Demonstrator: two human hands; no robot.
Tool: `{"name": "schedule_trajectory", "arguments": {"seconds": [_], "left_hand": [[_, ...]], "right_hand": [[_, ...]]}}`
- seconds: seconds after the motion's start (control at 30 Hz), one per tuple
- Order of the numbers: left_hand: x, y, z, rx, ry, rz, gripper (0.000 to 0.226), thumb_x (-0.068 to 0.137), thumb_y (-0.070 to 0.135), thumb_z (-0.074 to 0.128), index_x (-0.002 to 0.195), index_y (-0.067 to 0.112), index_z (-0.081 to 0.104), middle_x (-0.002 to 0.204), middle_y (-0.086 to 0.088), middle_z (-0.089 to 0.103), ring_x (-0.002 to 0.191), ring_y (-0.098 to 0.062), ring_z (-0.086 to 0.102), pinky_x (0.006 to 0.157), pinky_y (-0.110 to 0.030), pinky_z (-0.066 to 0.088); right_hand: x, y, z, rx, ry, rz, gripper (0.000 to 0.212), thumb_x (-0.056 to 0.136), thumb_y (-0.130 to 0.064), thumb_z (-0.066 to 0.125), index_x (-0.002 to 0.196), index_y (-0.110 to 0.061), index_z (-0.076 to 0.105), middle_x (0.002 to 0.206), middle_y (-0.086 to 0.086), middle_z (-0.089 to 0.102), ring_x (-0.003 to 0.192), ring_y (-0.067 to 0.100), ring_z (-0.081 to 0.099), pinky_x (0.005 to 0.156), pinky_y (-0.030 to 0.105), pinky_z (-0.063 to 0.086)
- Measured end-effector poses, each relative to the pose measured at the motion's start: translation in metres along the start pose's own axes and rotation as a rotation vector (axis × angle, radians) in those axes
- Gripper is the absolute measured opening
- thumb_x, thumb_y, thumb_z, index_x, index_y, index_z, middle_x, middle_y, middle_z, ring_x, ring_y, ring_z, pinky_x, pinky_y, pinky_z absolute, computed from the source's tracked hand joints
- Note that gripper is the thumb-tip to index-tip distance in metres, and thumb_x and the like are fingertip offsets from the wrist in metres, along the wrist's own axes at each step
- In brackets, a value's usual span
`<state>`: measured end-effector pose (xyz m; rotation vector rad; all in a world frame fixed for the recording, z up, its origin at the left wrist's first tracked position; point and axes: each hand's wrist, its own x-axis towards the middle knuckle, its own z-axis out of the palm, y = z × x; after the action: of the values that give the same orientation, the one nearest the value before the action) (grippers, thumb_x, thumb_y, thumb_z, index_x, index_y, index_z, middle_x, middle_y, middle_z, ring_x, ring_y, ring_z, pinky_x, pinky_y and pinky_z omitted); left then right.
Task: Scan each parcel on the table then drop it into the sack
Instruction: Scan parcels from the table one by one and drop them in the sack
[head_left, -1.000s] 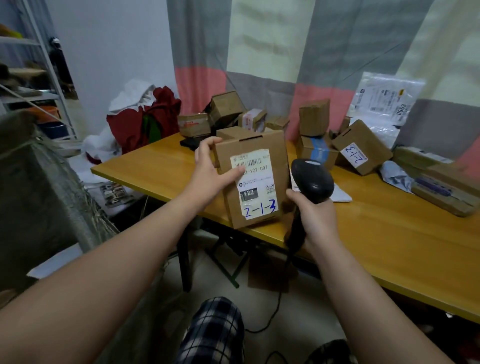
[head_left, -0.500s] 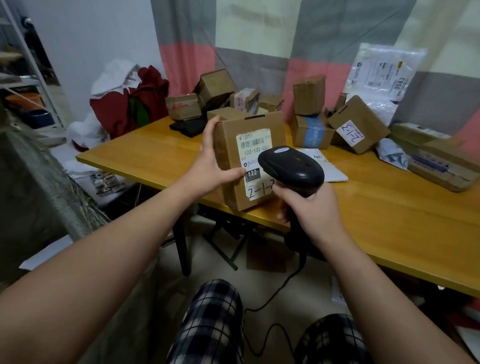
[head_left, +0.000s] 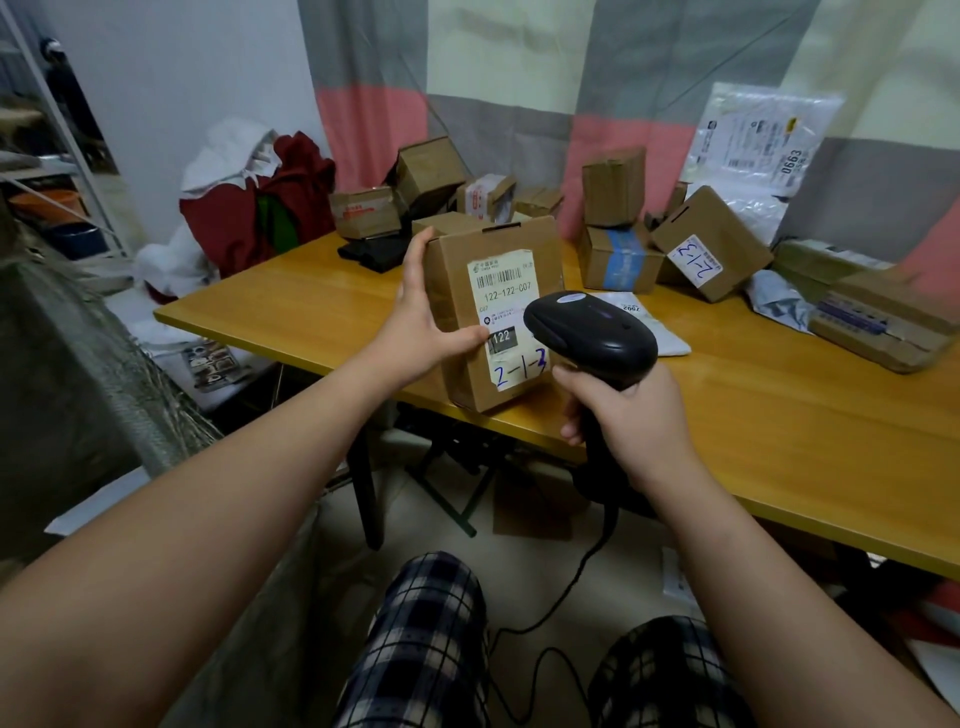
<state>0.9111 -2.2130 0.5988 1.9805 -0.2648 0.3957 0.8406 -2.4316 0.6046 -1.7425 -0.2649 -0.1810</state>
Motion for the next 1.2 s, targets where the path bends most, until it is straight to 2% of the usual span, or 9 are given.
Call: {"name": "schedule_trajectory", "arguments": {"seconds": [0.2,0.33,0.4,0.47,0.7,0.83,0.93,1.07,1.2], "left_hand": [[-0.008,0.004,-0.001,0.035,0.021,0.042,0.110,0.070,0.037,0.083,0.144,0.046,0.002,0.150,-0.004,0.028,0.135,-0.018,0.037,0.110,-0.048,0.037],[-0.036,0.014,-0.010,-0.036,0.124,0.090,0.093,0.077,0.021,0.080,0.142,0.036,0.015,0.137,0.004,0.040,0.122,-0.017,0.052,0.094,-0.025,0.052],[-0.059,0.011,-0.020,-0.080,0.195,0.064,0.090,0.078,0.015,0.079,0.138,0.041,0.016,0.127,0.012,0.043,0.113,-0.016,0.059,0.082,-0.018,0.054],[-0.087,0.002,-0.035,-0.122,0.274,0.038,0.091,0.077,0.013,0.079,0.136,0.045,0.017,0.126,0.011,0.044,0.108,-0.015,0.062,0.080,-0.021,0.056],[-0.190,-0.042,-0.104,-0.069,0.607,-0.062,0.095,0.075,0.018,0.081,0.138,0.045,0.015,0.145,-0.005,0.032,0.125,-0.016,0.052,0.096,-0.042,0.052],[-0.235,-0.060,-0.142,-0.007,0.828,-0.085,0.091,0.077,0.011,0.078,0.137,0.038,0.015,0.142,-0.012,0.033,0.125,-0.020,0.053,0.097,-0.033,0.051],[-0.261,-0.076,-0.177,0.134,0.921,-0.130,0.092,0.075,0.027,0.080,0.136,0.047,0.014,0.145,-0.015,0.030,0.132,-0.025,0.044,0.102,-0.038,0.048],[-0.289,-0.096,-0.206,0.390,0.806,-0.344,0.095,0.076,0.023,0.079,0.141,0.045,0.014,0.146,-0.002,0.026,0.131,-0.018,0.042,0.106,-0.050,0.041],[-0.300,-0.114,-0.218,0.773,0.420,-0.649,0.092,0.079,0.027,0.075,0.141,0.050,0.010,0.139,-0.010,0.031,0.117,-0.034,0.052,0.093,-0.049,0.050]], "right_hand": [[-0.005,0.000,0.009,0.013,-0.031,-0.015,0.004,0.084,-0.016,0.071,0.083,-0.017,0.067,0.059,0.011,0.061,0.048,0.023,0.060,0.050,0.033,0.053],[-0.009,0.002,0.027,-0.001,-0.070,-0.044,0.009,0.082,-0.013,0.073,0.085,-0.018,0.067,0.070,0.012,0.066,0.053,0.012,0.063,0.054,0.026,0.053],[-0.008,0.004,0.042,-0.021,-0.096,-0.090,0.023,0.080,-0.010,0.075,0.086,-0.029,0.064,0.077,-0.003,0.068,0.063,-0.004,0.063,0.061,0.013,0.051],[-0.006,0.005,0.061,-0.029,-0.153,-0.111,0.031,0.078,-0.012,0.077,0.091,-0.036,0.063,0.088,-0.015,0.067,0.075,-0.012,0.062,0.067,0.008,0.047],[-0.022,0.007,0.157,-0.068,-0.507,-0.107,0.042,0.074,-0.016,0.082,0.112,-0.024,0.064,0.103,-0.015,0.067,0.096,-0.013,0.059,0.078,0.003,0.044],[-0.039,0.019,0.215,-0.127,-0.638,-0.086,0.046,0.073,-0.019,0.083,0.112,-0.028,0.059,0.111,-0.008,0.066,0.106,0.004,0.060,0.092,0.023,0.048],[-0.049,0.021,0.251,-0.188,-0.706,-0.122,0.048,0.075,-0.019,0.081,0.118,-0.020,0.061,0.115,-0.003,0.064,0.108,0.011,0.059,0.092,0.030,0.048],[-0.052,0.028,0.289,-0.360,-0.886,-0.170,0.044,0.077,-0.023,0.080,0.117,-0.021,0.062,0.112,-0.001,0.067,0.106,0.015,0.060,0.091,0.033,0.048],[-0.049,0.052,0.303,-0.727,-1.020,-0.207,0.046,0.079,-0.040,0.072,0.121,-0.030,0.056,0.113,-0.002,0.066,0.112,0.021,0.058,0.097,0.040,0.043]]}}
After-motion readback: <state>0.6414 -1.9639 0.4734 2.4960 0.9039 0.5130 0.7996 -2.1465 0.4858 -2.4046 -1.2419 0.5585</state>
